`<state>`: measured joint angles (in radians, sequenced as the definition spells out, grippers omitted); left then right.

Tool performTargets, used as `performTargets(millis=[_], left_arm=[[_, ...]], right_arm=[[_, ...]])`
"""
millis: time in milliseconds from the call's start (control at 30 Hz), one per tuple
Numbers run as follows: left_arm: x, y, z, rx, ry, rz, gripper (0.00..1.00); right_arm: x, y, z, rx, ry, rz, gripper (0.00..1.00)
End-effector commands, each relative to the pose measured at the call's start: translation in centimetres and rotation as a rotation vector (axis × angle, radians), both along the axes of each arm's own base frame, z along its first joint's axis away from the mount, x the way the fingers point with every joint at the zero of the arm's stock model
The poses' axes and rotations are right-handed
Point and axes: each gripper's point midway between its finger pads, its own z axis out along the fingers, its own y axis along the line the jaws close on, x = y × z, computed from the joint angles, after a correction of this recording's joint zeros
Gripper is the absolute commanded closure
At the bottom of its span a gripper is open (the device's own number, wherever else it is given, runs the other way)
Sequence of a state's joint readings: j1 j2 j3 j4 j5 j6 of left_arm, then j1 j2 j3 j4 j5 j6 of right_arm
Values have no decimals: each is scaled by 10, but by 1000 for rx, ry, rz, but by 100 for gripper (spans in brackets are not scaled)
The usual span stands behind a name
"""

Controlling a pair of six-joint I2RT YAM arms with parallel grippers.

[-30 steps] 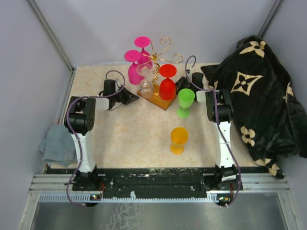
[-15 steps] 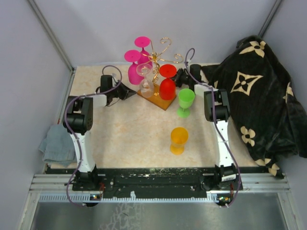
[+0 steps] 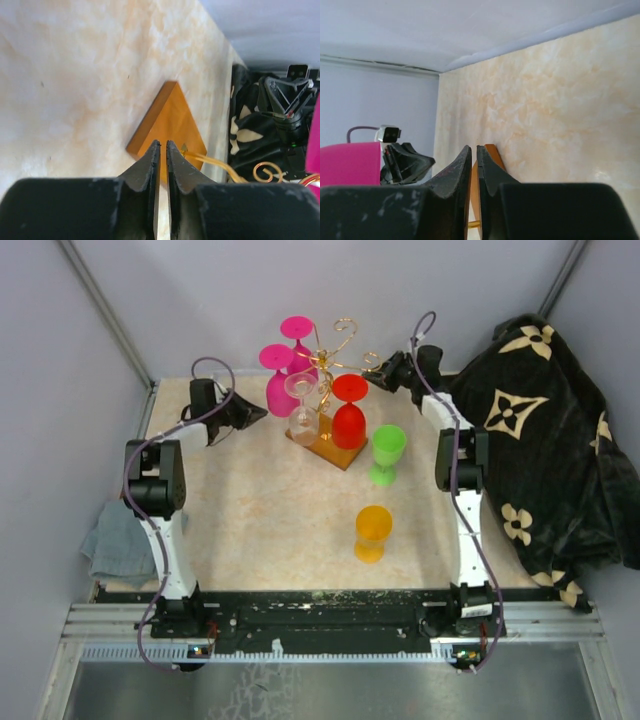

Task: Place the wine glass upside down on the wine glass rack
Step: Move the wine rack to the center of the board, then pick up the wine glass at the center of the board.

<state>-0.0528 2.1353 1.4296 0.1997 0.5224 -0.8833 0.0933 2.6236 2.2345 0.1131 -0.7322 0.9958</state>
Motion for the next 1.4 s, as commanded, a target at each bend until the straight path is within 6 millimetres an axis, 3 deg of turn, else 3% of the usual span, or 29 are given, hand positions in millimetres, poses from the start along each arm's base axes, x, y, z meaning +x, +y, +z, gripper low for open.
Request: performTargets(millis=[0,133,333,467,600,767,967,1167,1367], left_arm=[[21,19,57,50,-125,26,84],[32,36,91,85,-185,56,77],[30,53,137,140,-279,84,72],[23,53,164,160,-333,74,69],[15,52,184,163,-368,59,69],[8,51,196,162,-389,52,69],[3,49,213,154,-429,46,68],[-1,49,224,165,-456,47,68],[-3,47,223,151,-452,42,68]], right_arm=[[16,-29,64,-27,-125,-81,90],[15,-50,102,-33,-169,-126,83],[0,-81,159,-138,-221,-209,77],[-19,-97,192,-242,-231,-266,74],[-47,-110,208,-355,-205,-296,73],[-92,-113,215,-516,-169,-275,73],[-142,-97,197,-696,-83,-208,73],[-180,-94,183,-744,-46,-192,73],[-204,-96,167,-767,-2,-171,73]])
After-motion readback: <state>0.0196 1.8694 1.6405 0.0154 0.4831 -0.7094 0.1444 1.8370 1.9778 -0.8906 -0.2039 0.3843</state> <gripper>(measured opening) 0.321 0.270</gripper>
